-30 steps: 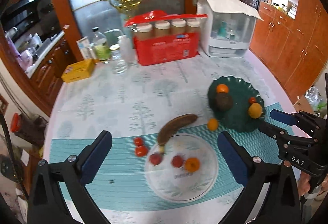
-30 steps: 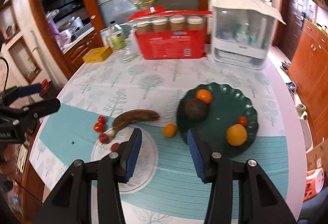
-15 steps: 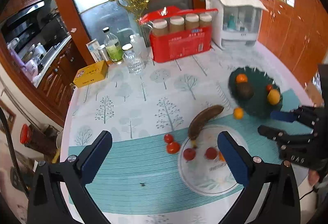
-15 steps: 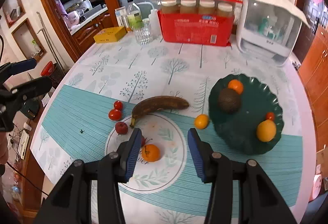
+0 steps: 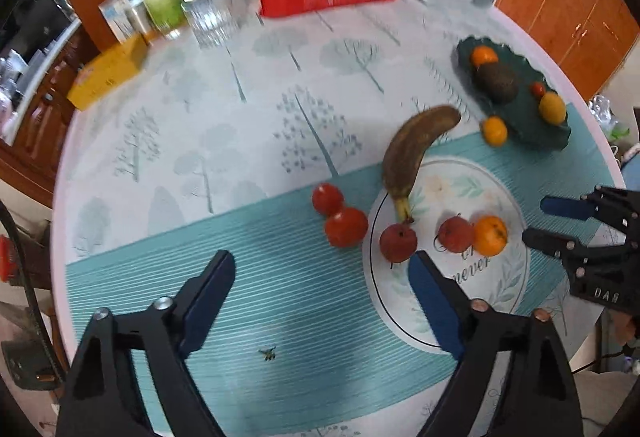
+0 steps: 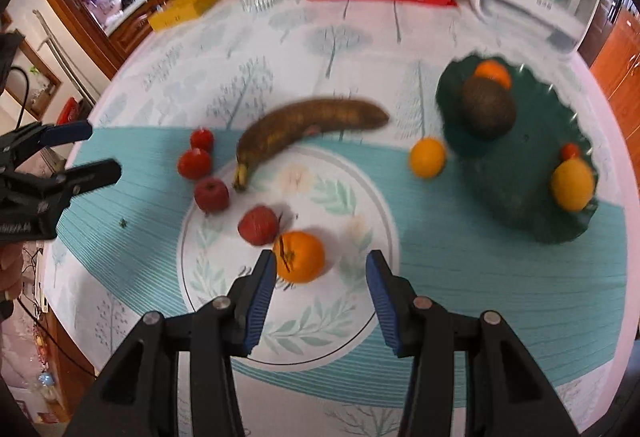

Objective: Organize fruits
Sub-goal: 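Grasp the large red tomato with the left tool while the right tool grasps a tangerine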

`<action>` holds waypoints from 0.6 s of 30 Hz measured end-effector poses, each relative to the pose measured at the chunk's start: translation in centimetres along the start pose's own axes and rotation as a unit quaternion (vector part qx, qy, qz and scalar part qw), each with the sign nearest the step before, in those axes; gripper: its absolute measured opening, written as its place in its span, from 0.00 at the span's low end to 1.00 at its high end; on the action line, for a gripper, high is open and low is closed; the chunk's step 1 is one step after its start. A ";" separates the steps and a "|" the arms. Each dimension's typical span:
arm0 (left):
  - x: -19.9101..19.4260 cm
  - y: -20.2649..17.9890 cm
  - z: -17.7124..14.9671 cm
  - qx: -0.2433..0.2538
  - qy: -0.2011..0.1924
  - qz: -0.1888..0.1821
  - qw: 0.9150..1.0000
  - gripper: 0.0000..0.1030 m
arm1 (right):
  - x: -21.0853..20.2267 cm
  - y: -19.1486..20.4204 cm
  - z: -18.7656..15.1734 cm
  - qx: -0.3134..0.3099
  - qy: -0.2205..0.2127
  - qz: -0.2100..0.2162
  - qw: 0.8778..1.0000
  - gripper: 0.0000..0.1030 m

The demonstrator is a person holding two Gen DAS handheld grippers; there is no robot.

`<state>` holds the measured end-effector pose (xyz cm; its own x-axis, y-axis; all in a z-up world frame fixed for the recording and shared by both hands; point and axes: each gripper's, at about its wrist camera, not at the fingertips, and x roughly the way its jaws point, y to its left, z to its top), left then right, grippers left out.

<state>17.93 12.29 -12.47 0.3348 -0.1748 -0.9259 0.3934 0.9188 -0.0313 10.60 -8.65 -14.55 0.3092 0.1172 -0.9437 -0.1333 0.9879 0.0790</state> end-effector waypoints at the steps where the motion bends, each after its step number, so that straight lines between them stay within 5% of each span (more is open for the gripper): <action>1: 0.6 0.1 0.1 -0.001 0.005 -0.006 1.000 0.77 | 0.5 0.1 -0.1 0.001 0.005 0.001 1.000 0.45; 10: 6.7 0.9 1.2 -0.042 0.042 -0.065 0.996 0.64 | 3.1 0.9 -0.1 0.004 0.024 0.001 1.000 0.45; 18: 8.9 0.4 2.0 -0.054 0.048 -0.079 0.994 0.42 | 4.5 1.0 0.2 0.001 0.035 0.004 0.999 0.45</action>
<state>22.78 10.39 -19.93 0.1915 -0.2894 -0.9378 0.3382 0.9165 -0.2138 12.03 -7.12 -18.63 0.2422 0.1181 -0.9630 -0.1333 0.9872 0.0876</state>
